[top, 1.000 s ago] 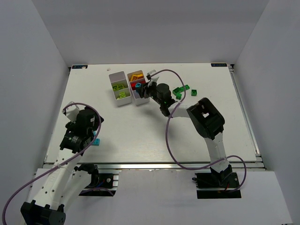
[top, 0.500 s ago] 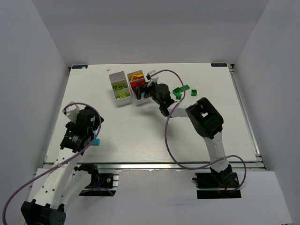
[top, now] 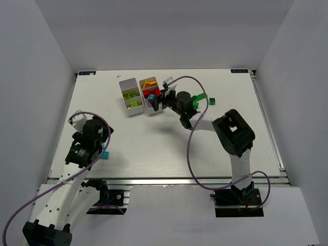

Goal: Sort the legos into containers by color

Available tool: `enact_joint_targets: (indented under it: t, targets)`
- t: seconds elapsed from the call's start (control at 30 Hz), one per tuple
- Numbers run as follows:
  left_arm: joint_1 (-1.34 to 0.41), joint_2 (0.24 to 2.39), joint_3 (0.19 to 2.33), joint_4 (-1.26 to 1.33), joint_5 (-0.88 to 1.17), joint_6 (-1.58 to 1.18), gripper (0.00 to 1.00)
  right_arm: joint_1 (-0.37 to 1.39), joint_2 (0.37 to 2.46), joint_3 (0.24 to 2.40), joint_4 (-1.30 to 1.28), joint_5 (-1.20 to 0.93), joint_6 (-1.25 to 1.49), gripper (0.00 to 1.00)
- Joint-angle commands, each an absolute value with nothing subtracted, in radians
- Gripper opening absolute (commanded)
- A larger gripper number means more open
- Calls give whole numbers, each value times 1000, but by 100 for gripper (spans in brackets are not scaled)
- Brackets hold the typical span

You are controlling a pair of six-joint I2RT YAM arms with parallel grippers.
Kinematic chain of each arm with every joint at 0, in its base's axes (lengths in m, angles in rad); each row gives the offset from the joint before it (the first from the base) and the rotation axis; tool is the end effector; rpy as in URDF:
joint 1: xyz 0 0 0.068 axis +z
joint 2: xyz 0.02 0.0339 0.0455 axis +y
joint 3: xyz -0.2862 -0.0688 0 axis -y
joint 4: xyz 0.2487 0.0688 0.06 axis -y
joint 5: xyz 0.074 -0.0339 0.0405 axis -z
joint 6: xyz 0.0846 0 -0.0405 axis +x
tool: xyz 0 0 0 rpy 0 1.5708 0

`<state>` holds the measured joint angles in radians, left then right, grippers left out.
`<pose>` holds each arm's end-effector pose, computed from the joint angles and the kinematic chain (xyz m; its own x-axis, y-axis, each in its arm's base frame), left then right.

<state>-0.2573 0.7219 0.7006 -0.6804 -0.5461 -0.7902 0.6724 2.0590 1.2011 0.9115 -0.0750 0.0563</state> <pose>0.1725 0.0000 0.2629 -0.3213 -0.5433 -0.7756 -0.5605 0.7693 -0.3067 0.4032 0.3291 0.2259 0.0036 0.0746 -0.9972 -0.6809 0.7305 0.0522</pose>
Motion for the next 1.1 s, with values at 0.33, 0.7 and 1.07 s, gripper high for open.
enact_joint_targets:
  t: [0.33,0.7,1.07]
  targets:
    - [-253,684,701,-626,-505,-778,91,537,1960,1324,391,-764,-371,0]
    - [-252,672,699,-637,-505,-785,91,541,2071,1462,255,-741,-499,0]
    - [-252,689,701,-627,-500,-779,91,551,2132,1519,262,-698,-486,0]
